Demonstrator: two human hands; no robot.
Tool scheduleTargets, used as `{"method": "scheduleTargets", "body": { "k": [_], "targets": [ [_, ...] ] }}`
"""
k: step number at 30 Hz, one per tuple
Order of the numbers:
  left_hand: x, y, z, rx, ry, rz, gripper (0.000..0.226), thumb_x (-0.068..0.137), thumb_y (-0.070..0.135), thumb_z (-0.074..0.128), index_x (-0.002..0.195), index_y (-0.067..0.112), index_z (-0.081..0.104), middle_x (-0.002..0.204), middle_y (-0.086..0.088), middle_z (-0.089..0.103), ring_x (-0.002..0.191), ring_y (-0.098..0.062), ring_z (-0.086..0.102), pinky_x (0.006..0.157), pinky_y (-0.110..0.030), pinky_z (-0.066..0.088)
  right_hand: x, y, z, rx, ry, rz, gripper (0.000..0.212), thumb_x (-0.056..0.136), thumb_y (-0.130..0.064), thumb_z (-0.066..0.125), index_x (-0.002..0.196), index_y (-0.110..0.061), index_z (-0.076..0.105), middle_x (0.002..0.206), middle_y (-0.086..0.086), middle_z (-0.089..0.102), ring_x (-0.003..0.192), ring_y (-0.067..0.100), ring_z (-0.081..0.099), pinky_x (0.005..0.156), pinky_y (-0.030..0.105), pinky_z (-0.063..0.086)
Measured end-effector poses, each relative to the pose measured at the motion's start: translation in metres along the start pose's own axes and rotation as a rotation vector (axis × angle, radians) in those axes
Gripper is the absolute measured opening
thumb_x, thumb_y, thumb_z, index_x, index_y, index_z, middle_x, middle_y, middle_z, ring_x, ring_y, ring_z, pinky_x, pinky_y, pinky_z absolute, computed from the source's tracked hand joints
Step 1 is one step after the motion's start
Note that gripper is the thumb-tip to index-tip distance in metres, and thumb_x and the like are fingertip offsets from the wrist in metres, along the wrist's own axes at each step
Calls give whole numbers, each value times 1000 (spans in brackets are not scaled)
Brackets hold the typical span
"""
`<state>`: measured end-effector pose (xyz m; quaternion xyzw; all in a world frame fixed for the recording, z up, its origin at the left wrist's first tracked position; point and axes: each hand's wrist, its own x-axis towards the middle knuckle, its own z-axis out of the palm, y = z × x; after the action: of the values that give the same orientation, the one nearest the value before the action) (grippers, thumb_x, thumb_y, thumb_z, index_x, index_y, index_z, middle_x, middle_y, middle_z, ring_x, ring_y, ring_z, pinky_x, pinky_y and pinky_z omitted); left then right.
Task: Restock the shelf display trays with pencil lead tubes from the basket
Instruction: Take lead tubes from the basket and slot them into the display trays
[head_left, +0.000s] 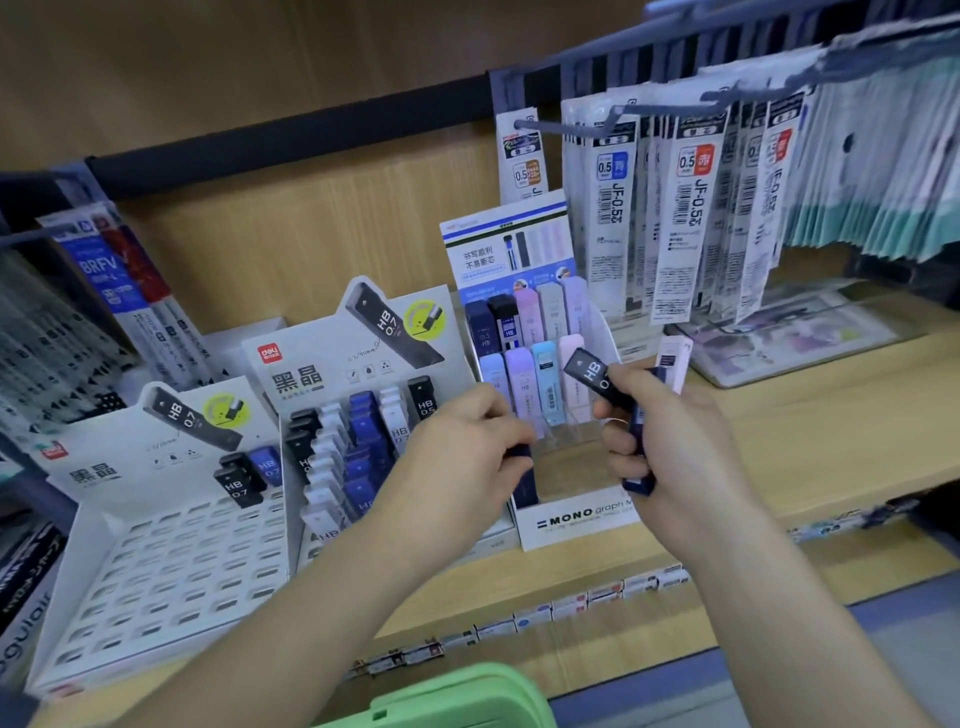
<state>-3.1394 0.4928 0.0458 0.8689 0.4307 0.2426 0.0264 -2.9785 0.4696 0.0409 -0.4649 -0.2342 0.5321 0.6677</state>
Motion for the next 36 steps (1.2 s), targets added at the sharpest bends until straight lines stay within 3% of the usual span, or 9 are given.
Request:
{"method": "scheduleTargets", "body": {
  "k": [8, 10, 13, 16, 21, 24, 27, 31, 36],
  "targets": [
    [-5, 8, 12, 53, 107, -92, 24, 86, 17, 66, 109, 24, 62, 99, 10, 51, 84, -8, 51, 77, -21, 42, -2, 2, -1, -20, -115, 28, 4, 95, -16, 60, 92, -13, 60, 67, 5, 60, 49, 9, 34, 37, 18, 20],
    [-5, 13, 6, -148, 165, -248, 24, 88, 19, 63, 110, 28, 61, 94, 15, 54, 79, -2, 51, 78, -18, 45, -4, 2, -1, -31, -158, 18, 5, 95, -16, 61, 90, -14, 60, 67, 5, 60, 48, 9, 33, 38, 18, 19],
    [-5, 27, -8, -857, 184, -509, 18, 91, 17, 61, 108, 23, 64, 87, 4, 69, 70, -6, 62, 71, -24, 55, -7, 3, 1, -95, -244, -1, 7, 94, -17, 62, 87, -15, 62, 64, 5, 59, 47, 9, 30, 38, 18, 18],
    [-9, 33, -14, -1133, 208, -519, 15, 89, 10, 62, 103, 11, 69, 79, -6, 70, 67, -14, 65, 65, -24, 56, -11, 3, 5, -183, -324, -7, 8, 91, -22, 65, 91, -14, 64, 58, 3, 53, 43, 9, 28, 36, 17, 17],
    [-19, 23, -22, -1038, 252, -460, 18, 90, 4, 61, 98, 13, 74, 91, -10, 71, 77, -10, 64, 70, -22, 55, -18, 3, 15, -329, -391, 62, 22, 86, -42, 66, 88, -21, 59, 57, 0, 36, 45, 10, 22, 37, 19, 16],
    [-22, 7, -42, -945, 362, -444, 21, 92, 2, 56, 95, 16, 71, 84, 1, 70, 72, -7, 63, 70, -24, 58, -19, 2, 21, -76, -418, 228, 6, 92, -21, 55, 95, -16, 53, 62, 1, 41, 48, 11, 29, 37, 19, 20],
    [-16, -19, -67, -817, 464, -462, 20, 91, 2, 59, 94, 19, 70, 78, 3, 70, 69, -9, 65, 70, -21, 57, -18, 6, 23, 118, -390, 265, 20, 92, -1, 43, 106, -5, 57, 69, 8, 53, 52, 14, 42, 40, 20, 32],
    [-1, -47, -76, -523, 417, -477, 21, 83, 4, 71, 84, 25, 68, 78, 5, 69, 70, -8, 65, 77, -25, 56, -19, 8, 24, 196, -336, 251, 23, 100, -1, 43, 118, 1, 57, 91, 15, 74, 63, 21, 65, 48, 23, 51],
    [11, -59, -69, -304, 289, -459, 22, 83, 11, 71, 78, 32, 66, 78, 15, 68, 60, 7, 60, 54, -2, 40, -19, 11, 24, 89, -290, 214, 21, 102, -17, 48, 118, -10, 60, 98, 12, 76, 43, 13, 46, 34, 17, 31]
  ]
}}
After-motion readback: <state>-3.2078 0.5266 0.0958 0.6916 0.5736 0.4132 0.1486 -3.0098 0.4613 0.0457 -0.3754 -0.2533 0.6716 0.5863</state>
